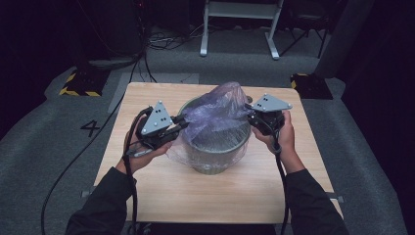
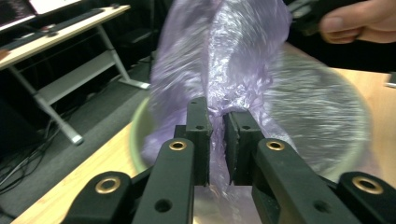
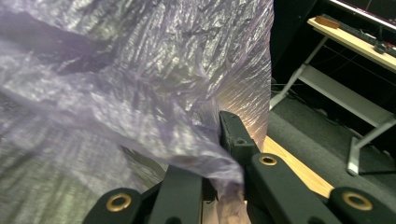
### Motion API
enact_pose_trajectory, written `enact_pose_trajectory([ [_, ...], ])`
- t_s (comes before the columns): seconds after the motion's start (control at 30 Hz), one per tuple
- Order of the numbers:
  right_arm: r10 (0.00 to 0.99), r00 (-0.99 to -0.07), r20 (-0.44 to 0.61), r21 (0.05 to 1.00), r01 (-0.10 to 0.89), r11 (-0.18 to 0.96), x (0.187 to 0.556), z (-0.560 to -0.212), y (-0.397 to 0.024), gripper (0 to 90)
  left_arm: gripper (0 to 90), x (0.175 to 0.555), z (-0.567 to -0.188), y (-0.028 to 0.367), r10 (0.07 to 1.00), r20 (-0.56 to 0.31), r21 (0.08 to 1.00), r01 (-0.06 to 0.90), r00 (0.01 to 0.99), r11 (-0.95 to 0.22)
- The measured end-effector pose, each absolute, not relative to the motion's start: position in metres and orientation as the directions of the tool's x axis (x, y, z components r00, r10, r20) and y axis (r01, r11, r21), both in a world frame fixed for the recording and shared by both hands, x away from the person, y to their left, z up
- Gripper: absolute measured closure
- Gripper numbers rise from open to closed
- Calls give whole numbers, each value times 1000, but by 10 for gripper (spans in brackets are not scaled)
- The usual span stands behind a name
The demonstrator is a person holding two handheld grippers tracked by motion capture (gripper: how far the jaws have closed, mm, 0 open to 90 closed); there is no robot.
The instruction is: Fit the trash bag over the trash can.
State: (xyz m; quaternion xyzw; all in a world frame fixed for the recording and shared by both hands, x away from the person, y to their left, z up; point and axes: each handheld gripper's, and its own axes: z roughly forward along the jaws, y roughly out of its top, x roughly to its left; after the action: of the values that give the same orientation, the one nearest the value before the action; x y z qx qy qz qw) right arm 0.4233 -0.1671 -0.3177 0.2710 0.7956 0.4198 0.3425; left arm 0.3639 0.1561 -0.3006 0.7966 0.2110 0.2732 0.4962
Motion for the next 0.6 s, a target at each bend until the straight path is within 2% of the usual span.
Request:
enact_pose_trajectory([
  [0.13,728,-608,-316,850,159,502,430,-321,-170,850,880,378,-304,167,633,199,908,103,748,-407],
  [0.37,750,-606,-267,860,202,469,446,-327,-176,782,894,404,-314,179,681,140,916,168,719,-365],
  [0.43,752,-615,-238,869,211,448,450,-327,-180,719,895,410,-317,181,692,125,916,185,711,-355],
  [0.53,746,-640,-183,882,228,412,456,-325,-184,513,895,419,-320,183,706,108,918,204,700,-341],
  [0.57,714,-680,-164,891,208,403,456,-324,-186,493,895,421,-321,184,707,96,919,211,701,-334],
  [0.6,716,-674,-182,896,186,403,453,-322,-186,461,896,421,-321,183,707,92,920,211,701,-329],
])
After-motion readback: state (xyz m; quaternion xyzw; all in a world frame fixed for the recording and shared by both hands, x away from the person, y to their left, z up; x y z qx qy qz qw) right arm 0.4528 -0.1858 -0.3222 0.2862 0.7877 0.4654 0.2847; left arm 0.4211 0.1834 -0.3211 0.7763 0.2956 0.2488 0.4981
